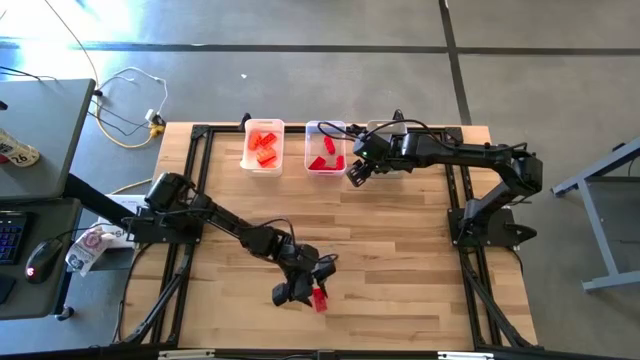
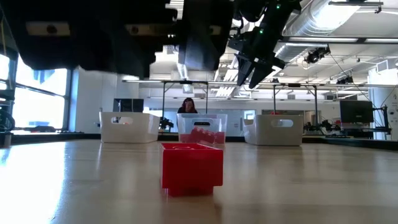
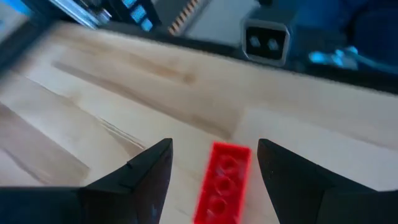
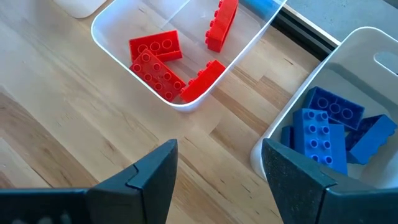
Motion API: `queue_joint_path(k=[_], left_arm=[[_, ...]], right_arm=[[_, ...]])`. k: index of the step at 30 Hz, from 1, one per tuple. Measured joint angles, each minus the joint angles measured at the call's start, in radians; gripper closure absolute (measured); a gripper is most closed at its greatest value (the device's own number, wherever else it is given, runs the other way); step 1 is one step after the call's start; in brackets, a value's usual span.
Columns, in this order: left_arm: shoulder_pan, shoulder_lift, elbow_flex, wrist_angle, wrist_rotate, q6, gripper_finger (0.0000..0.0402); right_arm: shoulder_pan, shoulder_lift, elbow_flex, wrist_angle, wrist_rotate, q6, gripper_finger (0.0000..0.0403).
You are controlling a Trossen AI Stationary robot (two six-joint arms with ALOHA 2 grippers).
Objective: Sort & place blocks by color
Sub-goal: Put the red game piece into the transparent bin
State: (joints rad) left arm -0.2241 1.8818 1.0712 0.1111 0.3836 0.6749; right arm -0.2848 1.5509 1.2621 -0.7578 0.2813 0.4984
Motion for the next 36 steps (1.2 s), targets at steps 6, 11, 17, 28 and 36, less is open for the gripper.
queue_joint_path(k=[6,11,17,28,36], left_arm=[[0.001,0.078,0.092,-0.129,-0.009,0.018,0.0179],[0.0,0.126,0.155,-0.178,-0.011,0.04,0.0179],[-0.007,0.13,0.168,-0.232,-0.058,0.092,0.0179],[-0.022,0.136,0.167,-0.28,-0.132,0.159,0.0179],[-0.022,0.147,0.168,-0.284,-0.133,0.167,0.0179]], right_arm=[[0.0,0.0,0.0,0.003,-0.002,0.0,0.0183],[0.011,0.0,0.0,0.0,-0.003,0.0,0.0183],[0.033,0.0,0.0,0.001,-0.002,0.0,0.0183],[0.038,0.0,0.0,0.016,-0.003,-0.005,0.0183],[0.038,0.0,0.0,0.023,-0.003,-0.005,0.0183]])
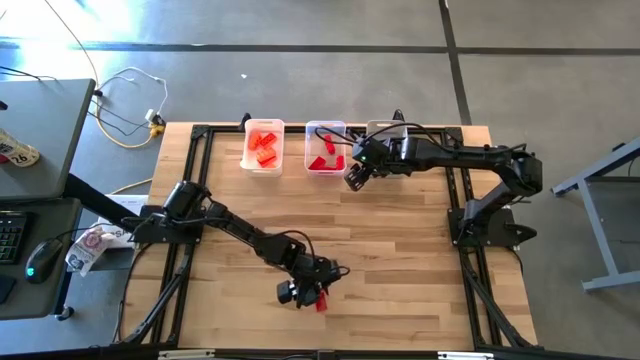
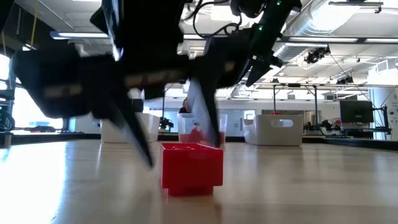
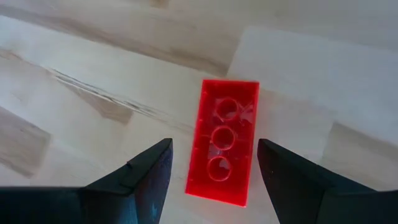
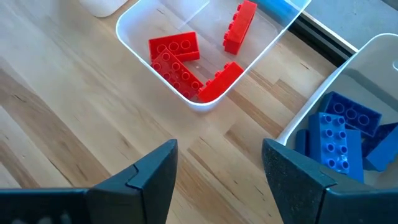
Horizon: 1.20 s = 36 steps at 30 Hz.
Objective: Sort & place blocks by color
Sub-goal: Put the red game piece into the transparent bin
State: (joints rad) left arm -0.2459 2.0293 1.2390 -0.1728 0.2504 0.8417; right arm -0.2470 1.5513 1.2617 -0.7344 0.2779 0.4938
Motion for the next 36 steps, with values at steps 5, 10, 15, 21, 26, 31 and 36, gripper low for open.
queue_joint_path(k=[5,10,15,21,26,31,36], left_arm=[[0.001,0.043,0.011,-0.013,0.016,-0.003,0.0179],[0.002,0.053,0.02,-0.009,0.018,-0.032,0.0184],[0.007,0.048,0.02,-0.024,0.01,-0.142,0.0231],[0.012,0.044,0.022,-0.068,0.01,-0.267,0.0296],[0.032,0.034,0.02,-0.091,0.003,-0.284,0.0296],[0.079,0.001,0.015,-0.15,-0.021,-0.282,0.0296],[0.149,-0.06,0.016,-0.183,-0.056,-0.248,0.0296]], right_arm=[[0.0,0.0,0.0,0.0,0.0,0.0,0.0183],[0.0,0.0,0.0,-0.001,0.0,0.003,0.0183],[0.0,0.0,0.0,-0.002,0.001,0.003,0.0183],[0.0,0.0,0.0,-0.001,0.042,0.028,0.0183],[-0.001,0.0,0.0,-0.001,0.051,0.014,0.0183],[-0.001,0.0,0.0,-0.002,0.05,-0.022,0.0183],[-0.003,-0.001,0.0,0.001,0.053,-0.054,0.0183]])
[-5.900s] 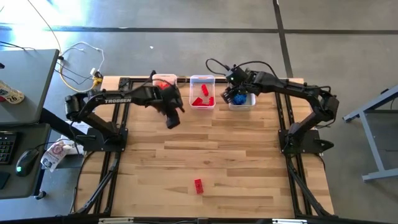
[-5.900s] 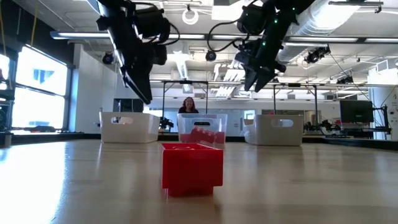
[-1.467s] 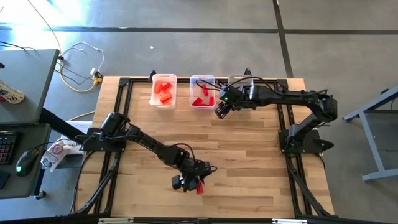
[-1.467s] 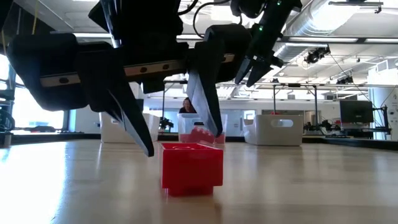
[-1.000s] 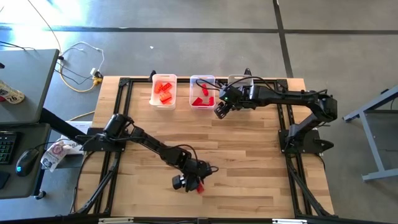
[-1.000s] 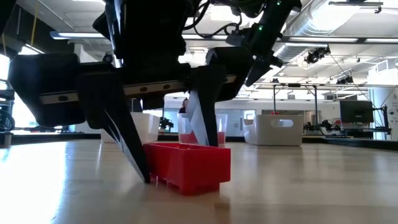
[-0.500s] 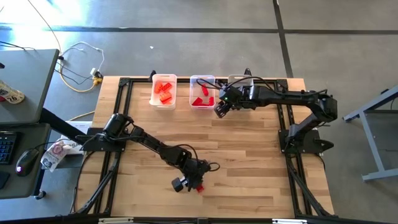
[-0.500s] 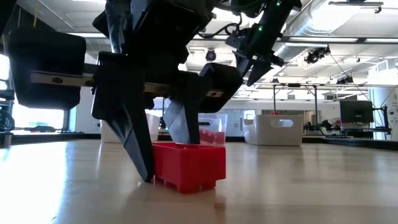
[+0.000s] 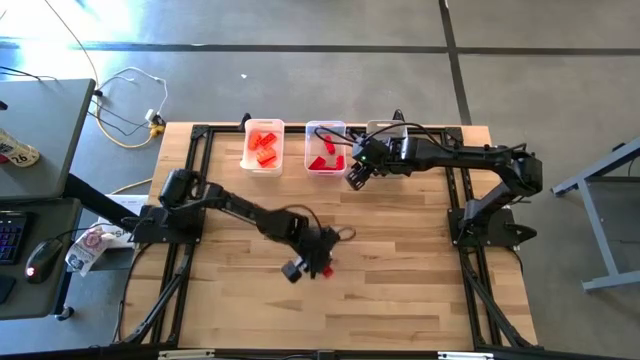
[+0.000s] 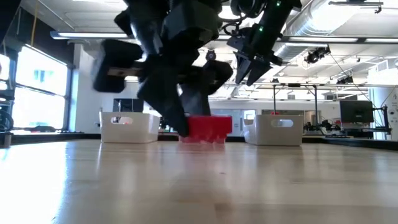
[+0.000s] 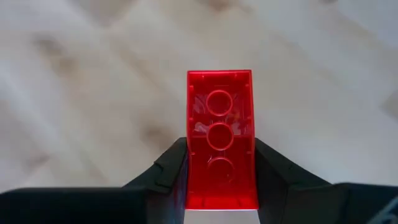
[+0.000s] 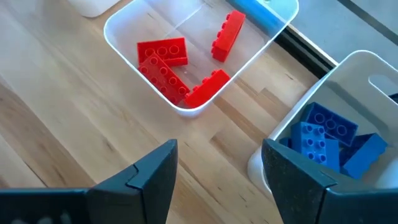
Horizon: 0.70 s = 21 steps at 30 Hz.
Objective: Sort & place blocks by color
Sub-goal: Put the red game piece into the transparent bin
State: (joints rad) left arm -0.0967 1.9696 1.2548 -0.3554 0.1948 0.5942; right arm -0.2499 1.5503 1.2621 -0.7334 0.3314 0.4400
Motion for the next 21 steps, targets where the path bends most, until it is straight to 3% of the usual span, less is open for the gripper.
queue_joint_path(k=[7,15,21], left_arm=[[0.134,-0.074,-0.002,-0.047,-0.018,0.03,0.0296],[0.276,-0.121,-0.001,-0.037,-0.174,0.073,0.0296],[0.377,-0.148,0.0,0.02,-0.189,0.074,0.0296]], right_arm=[[-0.001,-0.039,0.0,-0.001,0.041,-0.004,0.0183],[-0.001,-0.127,0.0,-0.018,0.121,-0.023,0.0183],[-0.005,-0.172,0.0,-0.047,0.172,-0.04,0.0183]])
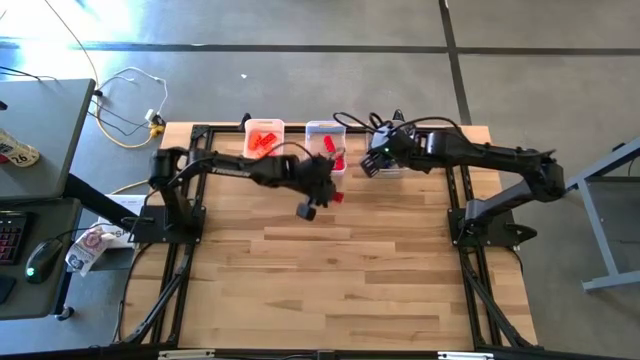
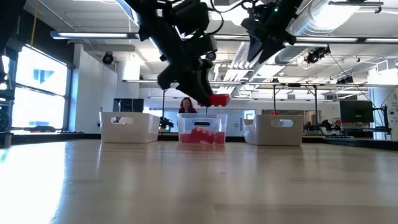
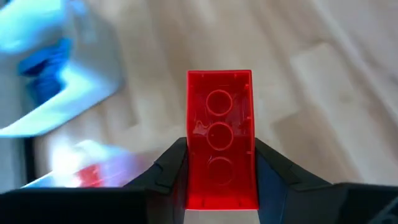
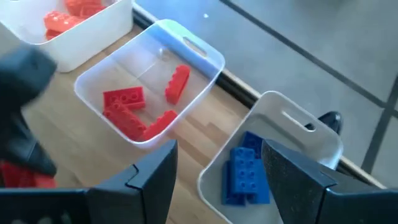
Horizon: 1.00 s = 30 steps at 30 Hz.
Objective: Sort & place blocks by color
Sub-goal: Put the red game piece into the transparent bin
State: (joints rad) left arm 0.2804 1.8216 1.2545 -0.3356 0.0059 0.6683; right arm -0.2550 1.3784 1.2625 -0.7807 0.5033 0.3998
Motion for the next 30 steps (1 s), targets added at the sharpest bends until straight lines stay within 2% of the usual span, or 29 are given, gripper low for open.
queue_joint_path(k=[8,16,23,30], left_arm=[[0.133,-0.013,0.002,0.117,-0.054,0.024,0.0293],[0.277,-0.009,0.002,0.179,-0.038,-0.03,0.0288],[0.315,0.009,0.002,0.174,-0.01,-0.096,0.0266],[0.311,0.009,0.002,0.169,-0.019,-0.1,0.0213]], right_arm=[[0.0,-0.01,0.0,-0.041,0.024,-0.017,0.0183],[0.0,-0.01,0.0,-0.041,0.024,-0.016,0.0183],[0.0,-0.01,0.0,-0.042,0.021,0.014,0.0183],[0.0,-0.01,0.0,-0.042,0.008,-0.011,0.0183]])
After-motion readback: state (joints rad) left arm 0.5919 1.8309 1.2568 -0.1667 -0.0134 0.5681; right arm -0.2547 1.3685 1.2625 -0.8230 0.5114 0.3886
